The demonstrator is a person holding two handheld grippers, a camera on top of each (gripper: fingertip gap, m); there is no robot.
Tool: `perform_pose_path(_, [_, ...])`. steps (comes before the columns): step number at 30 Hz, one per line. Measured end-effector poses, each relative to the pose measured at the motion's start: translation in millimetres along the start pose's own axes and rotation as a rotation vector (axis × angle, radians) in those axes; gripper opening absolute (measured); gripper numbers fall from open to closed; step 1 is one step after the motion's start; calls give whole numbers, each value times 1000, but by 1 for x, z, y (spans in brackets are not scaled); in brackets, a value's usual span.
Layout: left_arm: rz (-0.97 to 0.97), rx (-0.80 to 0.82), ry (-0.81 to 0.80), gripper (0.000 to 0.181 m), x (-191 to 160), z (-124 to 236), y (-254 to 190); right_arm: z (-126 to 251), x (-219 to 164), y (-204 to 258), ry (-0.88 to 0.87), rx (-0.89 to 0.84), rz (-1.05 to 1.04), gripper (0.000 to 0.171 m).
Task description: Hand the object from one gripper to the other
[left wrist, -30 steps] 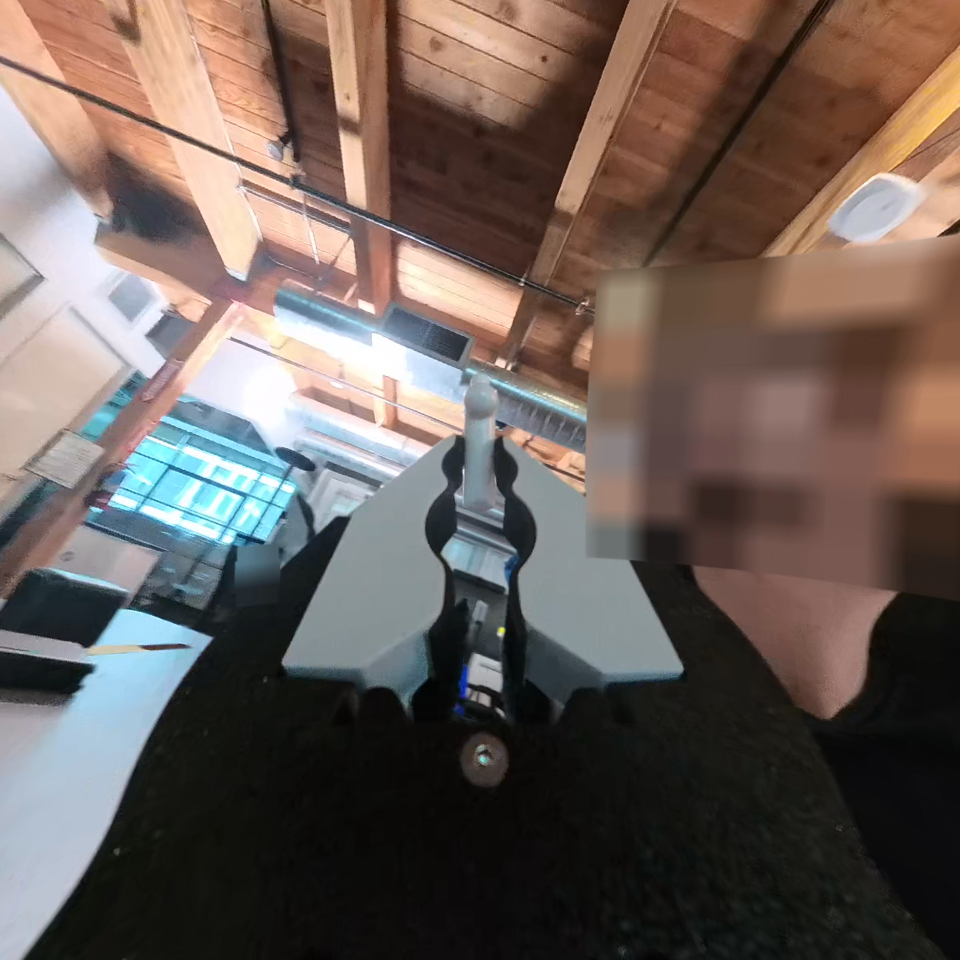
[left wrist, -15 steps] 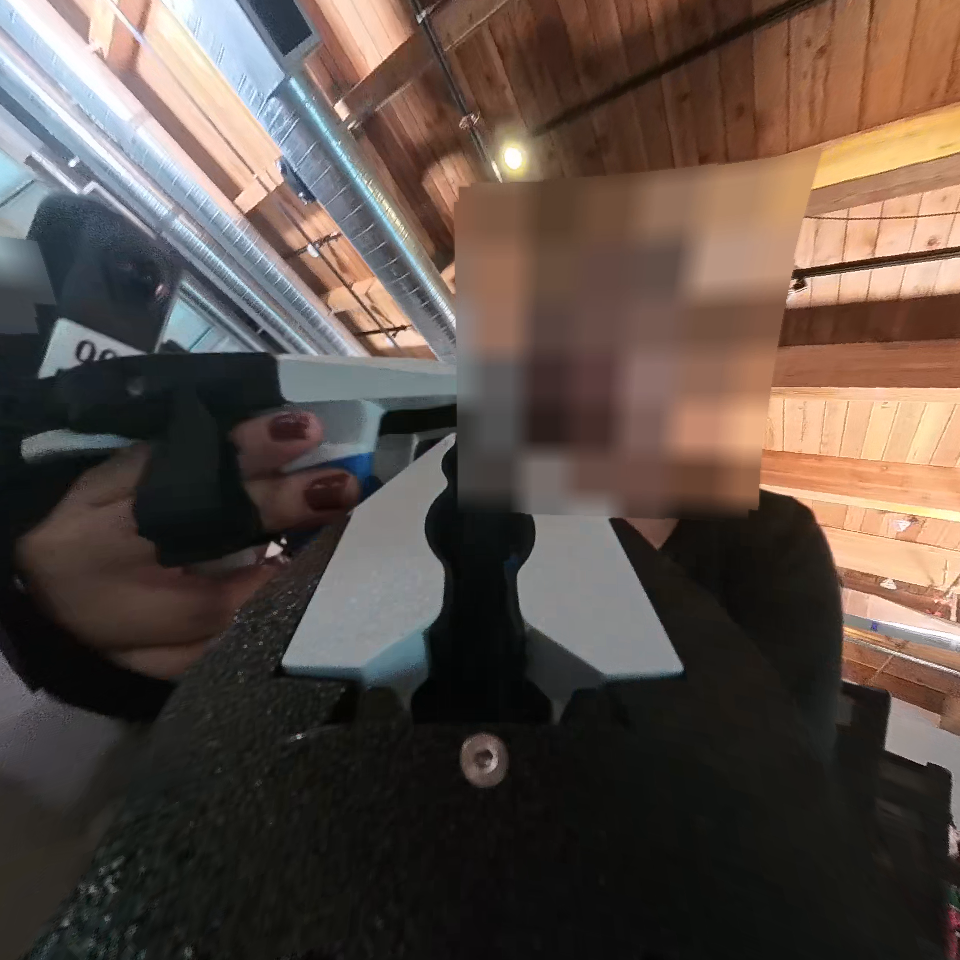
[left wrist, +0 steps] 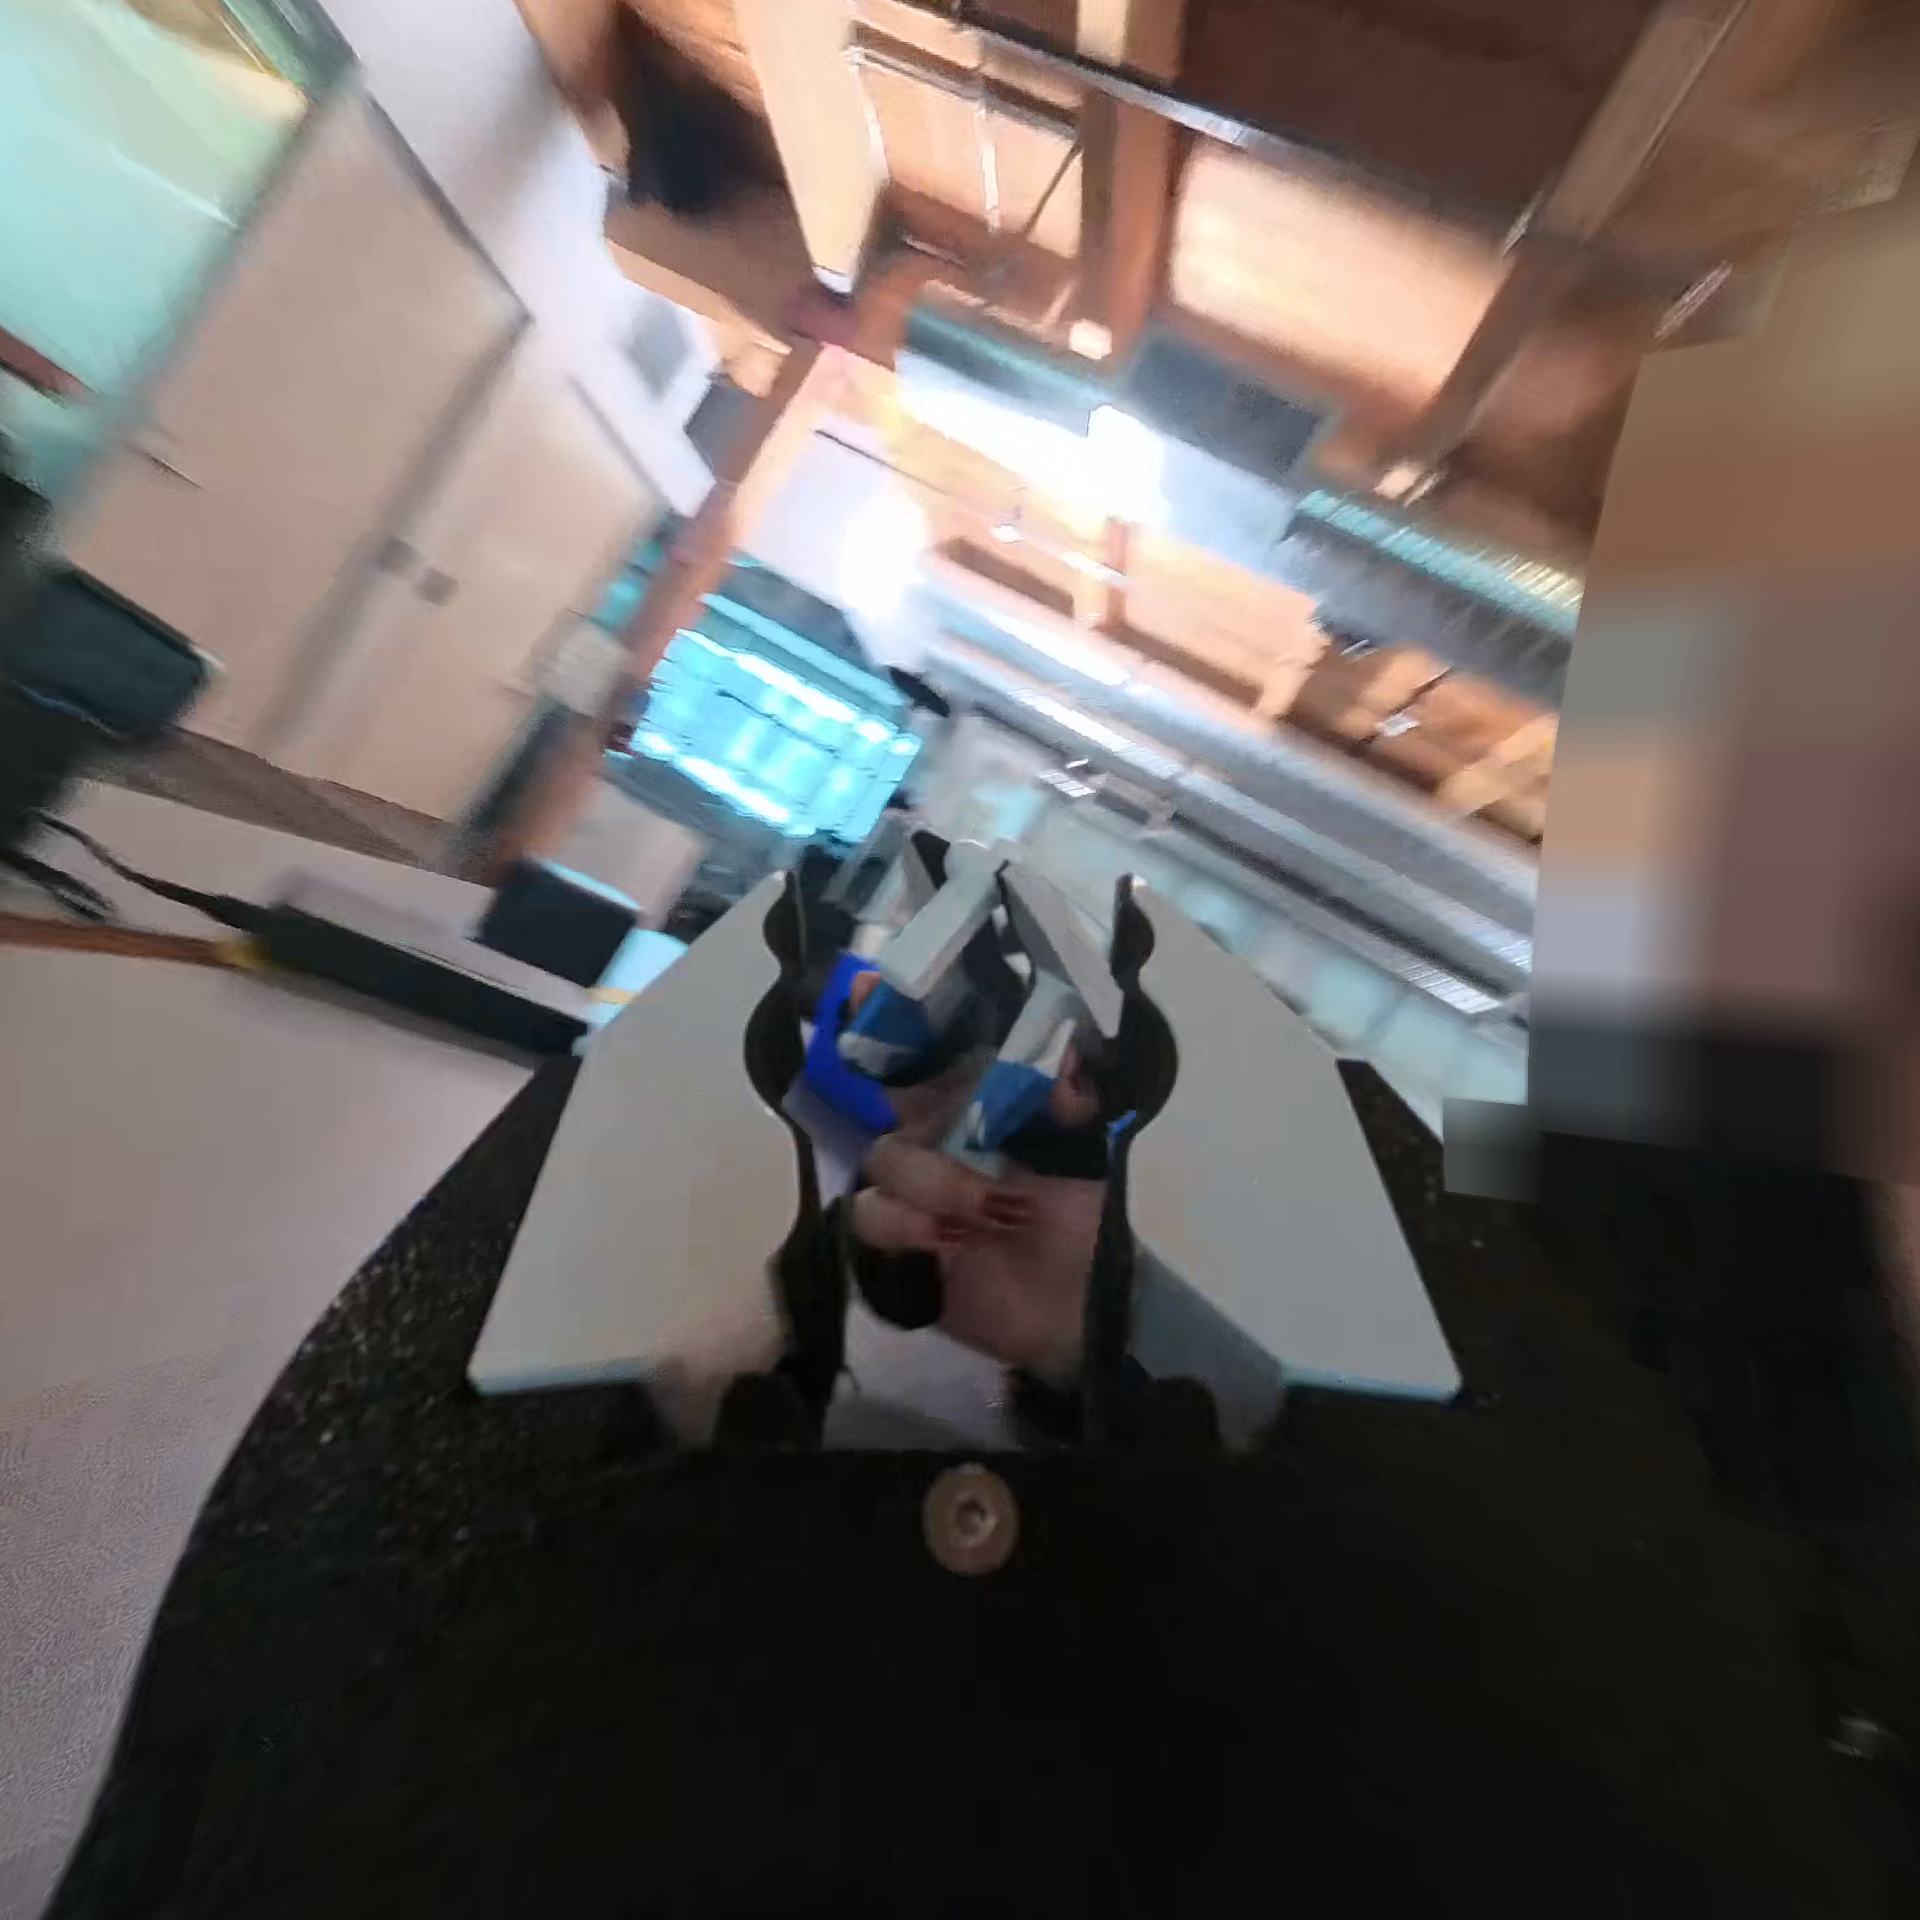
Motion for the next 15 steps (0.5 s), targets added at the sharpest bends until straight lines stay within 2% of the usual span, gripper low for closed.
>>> perform_pose_path(1, [-88,32,16,55,1,1,-2,0,-4,-3,36,-60,97,24])
perform_pose_path(6, [-395,74,115,42,-5,-4,-16,-2,-18,-10,204,-246,543,24])
perform_pose_path(9, [-531,102,216,21,-18,-8,-17,-4,-23,-3,254,-254,747,24])
perform_pose_path(12, [-619,148,310,11,-29,-10,-12,-6,-26,1,273,-252,823,24])
perform_pose_path(15, [-647,186,354,11,-33,-9,-7,-5,-25,-1,276,-276,846,24])
Point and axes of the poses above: each gripper's, where its closed fingertips meet, z back along the fingers, x out of its top, y = z × x across the jaws, the point moved 3 cm from there along z, back along the fingers, and after that the axes turned 4 degrees about -y, right-handed, at the moved point
